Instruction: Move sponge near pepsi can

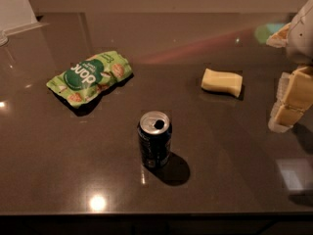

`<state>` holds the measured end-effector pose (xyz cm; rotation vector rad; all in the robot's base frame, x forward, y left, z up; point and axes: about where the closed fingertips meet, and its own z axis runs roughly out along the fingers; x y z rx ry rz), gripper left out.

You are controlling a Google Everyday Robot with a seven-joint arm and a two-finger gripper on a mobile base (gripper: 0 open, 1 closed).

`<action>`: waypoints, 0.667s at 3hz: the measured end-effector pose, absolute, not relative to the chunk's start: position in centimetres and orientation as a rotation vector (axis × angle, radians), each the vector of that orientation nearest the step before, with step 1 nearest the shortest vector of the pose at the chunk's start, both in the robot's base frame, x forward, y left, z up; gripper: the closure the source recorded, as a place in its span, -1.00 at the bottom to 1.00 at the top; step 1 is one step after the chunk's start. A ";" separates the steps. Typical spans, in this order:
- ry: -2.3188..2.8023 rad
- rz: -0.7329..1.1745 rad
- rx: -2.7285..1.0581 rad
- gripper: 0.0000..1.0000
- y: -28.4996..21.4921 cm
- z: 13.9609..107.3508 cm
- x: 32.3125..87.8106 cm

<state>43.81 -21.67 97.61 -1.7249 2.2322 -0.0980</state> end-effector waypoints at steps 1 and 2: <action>2.232 -0.098 -1.725 -1.00 -21.7 97.6 43.8; 2.238 -0.083 -1.713 -1.00 -21.4 97.2 44.3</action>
Offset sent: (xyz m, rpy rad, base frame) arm 0.0102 0.0056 -0.0143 0.0251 0.0350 -0.0150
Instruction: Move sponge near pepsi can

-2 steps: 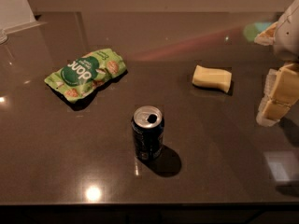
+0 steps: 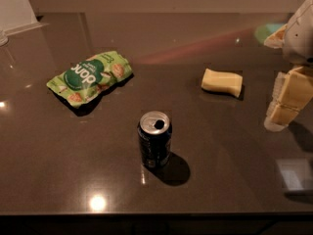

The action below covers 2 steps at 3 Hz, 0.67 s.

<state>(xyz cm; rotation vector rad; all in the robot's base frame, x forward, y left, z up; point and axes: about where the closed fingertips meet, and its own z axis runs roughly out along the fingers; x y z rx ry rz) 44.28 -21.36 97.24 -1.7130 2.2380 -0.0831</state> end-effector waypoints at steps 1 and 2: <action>2.246 -0.045 -1.654 -1.00 -20.9 96.0 46.0; 2.239 0.009 -1.585 -1.00 -20.5 94.5 48.6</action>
Offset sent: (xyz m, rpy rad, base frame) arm 0.0754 0.0103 -0.0452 0.1841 -0.0310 -0.0971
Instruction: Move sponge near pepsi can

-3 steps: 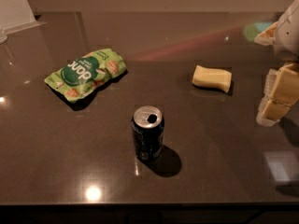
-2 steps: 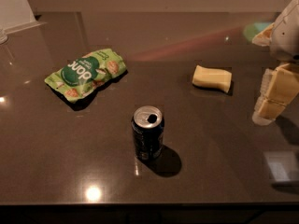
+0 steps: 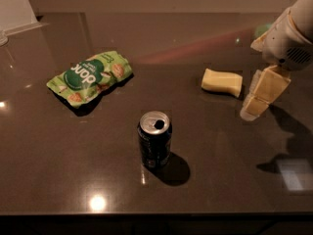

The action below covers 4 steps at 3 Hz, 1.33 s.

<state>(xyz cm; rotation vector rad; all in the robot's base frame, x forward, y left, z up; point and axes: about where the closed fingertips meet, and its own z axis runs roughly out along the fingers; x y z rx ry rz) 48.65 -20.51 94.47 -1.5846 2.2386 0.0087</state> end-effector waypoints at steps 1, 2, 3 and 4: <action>2.233 0.063 -1.524 -1.00 -20.5 92.9 51.2; 2.218 0.114 -1.486 -1.00 -20.3 91.3 53.8; 2.225 0.158 -1.473 -1.00 -20.4 89.6 56.3; 2.250 0.188 -1.487 -1.00 -20.8 87.8 58.8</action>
Offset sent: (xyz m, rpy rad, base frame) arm 0.0879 0.0029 -0.0545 0.1767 -0.0100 -0.0440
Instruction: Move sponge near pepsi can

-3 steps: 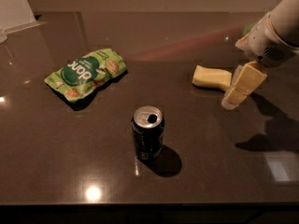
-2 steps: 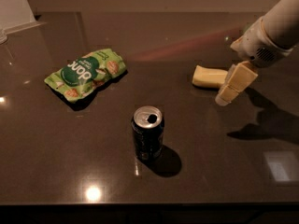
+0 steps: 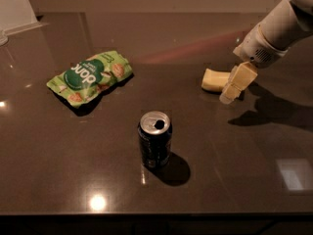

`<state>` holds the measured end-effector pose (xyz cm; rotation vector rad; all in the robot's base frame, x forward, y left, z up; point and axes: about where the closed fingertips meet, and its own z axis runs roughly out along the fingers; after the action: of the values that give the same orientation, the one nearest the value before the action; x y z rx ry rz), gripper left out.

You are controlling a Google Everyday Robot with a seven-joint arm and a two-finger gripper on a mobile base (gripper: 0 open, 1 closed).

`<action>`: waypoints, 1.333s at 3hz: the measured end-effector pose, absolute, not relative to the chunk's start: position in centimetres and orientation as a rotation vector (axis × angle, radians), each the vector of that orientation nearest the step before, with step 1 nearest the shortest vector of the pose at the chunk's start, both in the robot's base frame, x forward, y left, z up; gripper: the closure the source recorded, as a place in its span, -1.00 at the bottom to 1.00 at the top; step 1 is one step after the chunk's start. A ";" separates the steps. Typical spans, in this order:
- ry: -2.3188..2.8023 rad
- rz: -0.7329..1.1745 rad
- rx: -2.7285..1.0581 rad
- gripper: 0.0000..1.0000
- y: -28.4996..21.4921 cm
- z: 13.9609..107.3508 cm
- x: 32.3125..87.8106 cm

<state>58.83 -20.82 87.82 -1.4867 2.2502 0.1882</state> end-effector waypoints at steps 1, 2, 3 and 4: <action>2.276 0.202 -1.500 -1.00 -21.6 86.4 60.7; 2.297 0.208 -1.515 -1.00 -22.1 85.2 61.6; 2.327 0.215 -1.527 -0.70 -22.5 84.1 61.8; 2.359 0.230 -1.535 -0.24 -22.9 83.5 61.7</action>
Offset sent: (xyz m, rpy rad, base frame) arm 0.0371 -0.0222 -0.0376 -0.0375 0.0764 0.0057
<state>61.72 -22.86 83.51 -1.5352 2.3589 0.2304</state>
